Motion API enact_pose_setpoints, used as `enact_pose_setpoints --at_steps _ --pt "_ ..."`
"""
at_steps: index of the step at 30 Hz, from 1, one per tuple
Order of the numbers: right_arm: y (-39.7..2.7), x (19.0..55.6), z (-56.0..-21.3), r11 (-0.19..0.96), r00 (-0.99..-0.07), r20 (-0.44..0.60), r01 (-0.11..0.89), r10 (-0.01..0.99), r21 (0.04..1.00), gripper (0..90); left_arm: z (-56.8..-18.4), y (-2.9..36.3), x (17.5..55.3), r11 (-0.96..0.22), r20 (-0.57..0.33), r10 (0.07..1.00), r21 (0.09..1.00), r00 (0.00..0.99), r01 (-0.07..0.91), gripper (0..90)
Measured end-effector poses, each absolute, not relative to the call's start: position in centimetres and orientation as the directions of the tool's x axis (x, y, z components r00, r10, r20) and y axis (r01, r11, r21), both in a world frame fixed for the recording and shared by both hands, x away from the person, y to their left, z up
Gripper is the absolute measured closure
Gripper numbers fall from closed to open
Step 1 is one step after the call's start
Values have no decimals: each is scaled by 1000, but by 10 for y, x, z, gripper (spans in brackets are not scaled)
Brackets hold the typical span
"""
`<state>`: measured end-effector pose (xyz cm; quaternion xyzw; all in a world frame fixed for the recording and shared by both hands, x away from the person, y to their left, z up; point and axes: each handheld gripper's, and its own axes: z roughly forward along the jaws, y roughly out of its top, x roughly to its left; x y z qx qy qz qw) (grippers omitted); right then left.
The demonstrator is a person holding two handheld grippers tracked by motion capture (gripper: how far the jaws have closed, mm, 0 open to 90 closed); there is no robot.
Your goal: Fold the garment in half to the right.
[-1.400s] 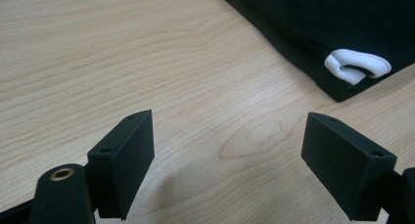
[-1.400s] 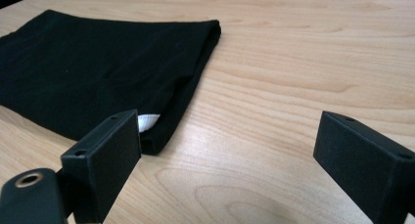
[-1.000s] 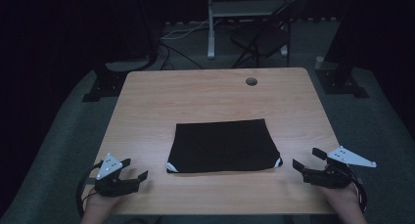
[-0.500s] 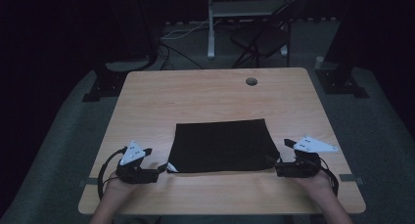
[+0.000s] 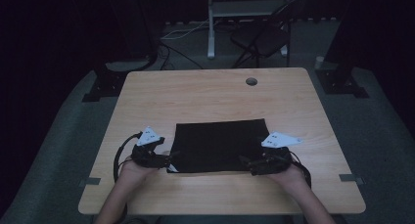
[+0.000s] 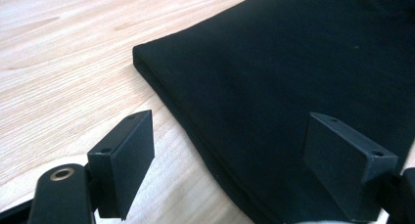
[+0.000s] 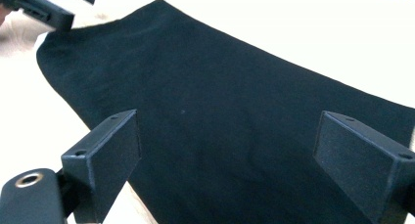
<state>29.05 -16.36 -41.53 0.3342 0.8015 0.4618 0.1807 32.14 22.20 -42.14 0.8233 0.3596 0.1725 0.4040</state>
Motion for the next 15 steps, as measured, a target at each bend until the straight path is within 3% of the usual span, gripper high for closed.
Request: enact_pose_setpoints --at_steps 6,11,15 --pt "-140 294 -419 370 -735 29 374 677 851 101 -419 224 339 -423 -2 750 767 661 482 198" --pt "-107 297 -418 475 -772 -58 328 633 817 101 -419 222 352 -431 -12 750 750 661 502 198" --pt "-86 297 -416 495 -796 -67 306 602 813 101 -418 218 362 -432 -23 746 744 666 509 198"
